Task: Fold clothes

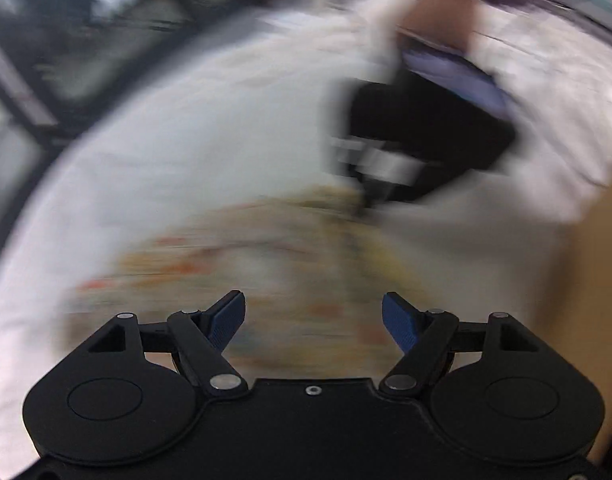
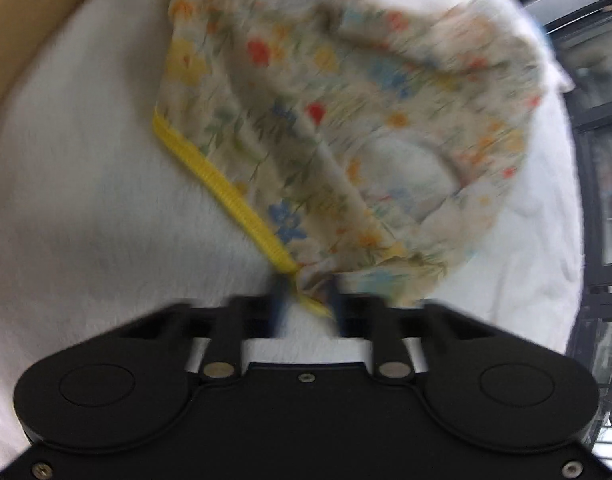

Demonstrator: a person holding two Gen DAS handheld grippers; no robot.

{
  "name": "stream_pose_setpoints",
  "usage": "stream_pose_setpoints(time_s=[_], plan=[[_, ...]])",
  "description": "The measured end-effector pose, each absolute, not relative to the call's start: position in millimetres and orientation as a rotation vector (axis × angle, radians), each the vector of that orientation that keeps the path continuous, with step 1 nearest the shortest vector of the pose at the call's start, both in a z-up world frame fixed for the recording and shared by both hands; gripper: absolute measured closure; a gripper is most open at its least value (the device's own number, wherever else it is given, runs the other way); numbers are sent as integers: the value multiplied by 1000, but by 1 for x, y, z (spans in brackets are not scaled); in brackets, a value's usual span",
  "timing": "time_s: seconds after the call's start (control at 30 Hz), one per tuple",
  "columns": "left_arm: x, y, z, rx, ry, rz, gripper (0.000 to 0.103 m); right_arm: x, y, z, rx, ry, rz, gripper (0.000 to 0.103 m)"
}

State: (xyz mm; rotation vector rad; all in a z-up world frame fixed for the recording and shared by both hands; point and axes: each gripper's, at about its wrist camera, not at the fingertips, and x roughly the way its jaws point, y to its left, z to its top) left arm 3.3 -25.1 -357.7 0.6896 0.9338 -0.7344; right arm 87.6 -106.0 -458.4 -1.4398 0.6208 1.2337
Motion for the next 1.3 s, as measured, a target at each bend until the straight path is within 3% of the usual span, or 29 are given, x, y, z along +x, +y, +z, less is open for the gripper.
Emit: stream_pose_setpoints(time_s=[0.07, 0.2, 0.37, 0.4, 0.6, 0.87, 0.93, 1.03, 1.3], plan=[[-10, -38, -370, 723, 935, -764, 29, 122, -111, -426, -1003, 930, 1160, 98], [-6, -49, -396, 762, 948, -696, 29, 176, -154, -384, -238, 1246, 1036, 98], [16, -48, -405, 665, 976, -554, 33, 205, -185, -367, 197, 1326, 958, 98], [18, -47, -406, 649, 979, -506, 38, 208, -187, -366, 230, 1333, 952, 98], [14, -52, -393, 626, 908, -366, 39, 219, -190, -366, 407, 1383, 913, 98], [48, -42, -381, 45, 1249, -91, 40, 223, -179, -370, 443, 1394, 889, 98], [46, -41, -383, -34, 1264, -29, 44, 222, -176, -369, 442, 1398, 893, 98], [41, -41, -382, -119, 1258, 21, 53, 219, -171, -369, 425, 1398, 902, 98], [24, -69, -383, -73, 1163, -44, 53, 216, -166, -367, 395, 1400, 921, 97]])
